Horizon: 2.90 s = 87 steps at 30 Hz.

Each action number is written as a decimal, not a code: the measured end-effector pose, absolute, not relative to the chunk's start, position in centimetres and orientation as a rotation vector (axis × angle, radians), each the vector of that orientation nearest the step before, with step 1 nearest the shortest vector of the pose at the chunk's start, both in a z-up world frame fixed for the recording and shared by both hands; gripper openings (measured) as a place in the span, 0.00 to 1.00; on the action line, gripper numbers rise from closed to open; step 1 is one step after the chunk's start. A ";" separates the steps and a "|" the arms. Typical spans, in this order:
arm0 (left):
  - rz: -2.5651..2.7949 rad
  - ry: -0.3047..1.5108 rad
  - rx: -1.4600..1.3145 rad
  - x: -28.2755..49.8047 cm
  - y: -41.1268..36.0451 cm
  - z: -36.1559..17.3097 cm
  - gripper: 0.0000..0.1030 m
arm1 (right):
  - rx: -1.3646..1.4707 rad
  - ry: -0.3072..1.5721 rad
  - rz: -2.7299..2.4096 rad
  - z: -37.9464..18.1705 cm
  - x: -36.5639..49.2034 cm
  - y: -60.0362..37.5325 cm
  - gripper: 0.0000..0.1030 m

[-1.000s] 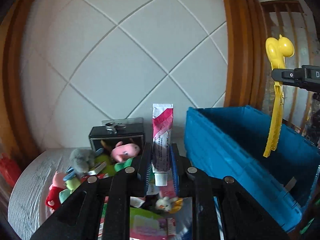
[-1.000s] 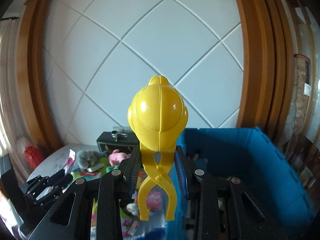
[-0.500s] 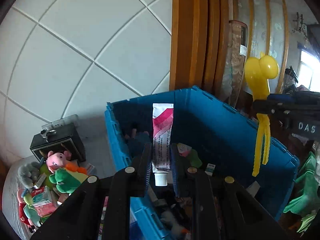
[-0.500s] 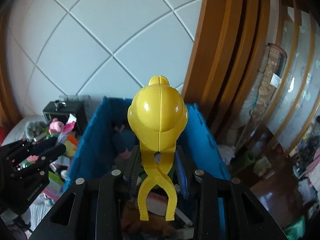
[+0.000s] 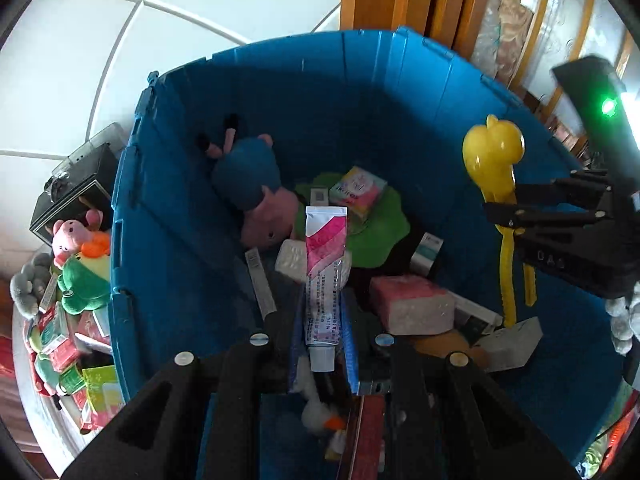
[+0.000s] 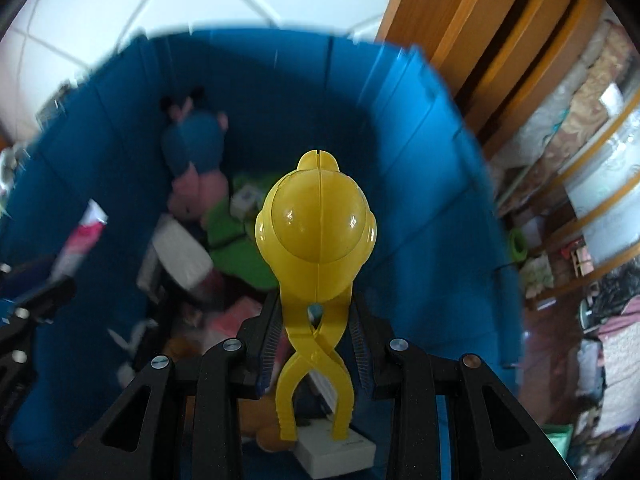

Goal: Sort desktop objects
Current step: 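Open both tools to drop the tube and duck toy into the crate, then withdraw both tools from the crate back toward the pile, then grasp a white paper roll with the left tool while the right tool grasps a white plush mouse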

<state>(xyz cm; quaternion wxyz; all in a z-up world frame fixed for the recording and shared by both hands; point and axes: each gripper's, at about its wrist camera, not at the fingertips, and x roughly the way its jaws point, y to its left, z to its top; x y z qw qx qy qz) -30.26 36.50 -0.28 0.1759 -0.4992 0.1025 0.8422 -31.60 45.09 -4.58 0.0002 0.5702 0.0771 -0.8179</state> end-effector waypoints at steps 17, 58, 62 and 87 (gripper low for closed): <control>2.381 0.275 -1.470 -30.9 37.0 -1.6 0.73 | 1.859 0.327 -2.477 -7.2 -31.5 47.0 0.42; 3.060 -0.067 -1.087 -16.5 -2.6 0.7 0.73 | 0.823 -0.060 -2.592 8.6 -16.0 19.0 1.00; 3.072 -0.114 -1.246 -16.0 -9.1 -3.0 0.73 | 0.868 -0.088 -2.533 6.6 -16.6 14.1 1.00; 2.877 -0.511 -1.780 -23.8 -26.3 -21.8 0.73 | 1.534 -0.182 -2.496 -13.6 -27.5 7.9 1.00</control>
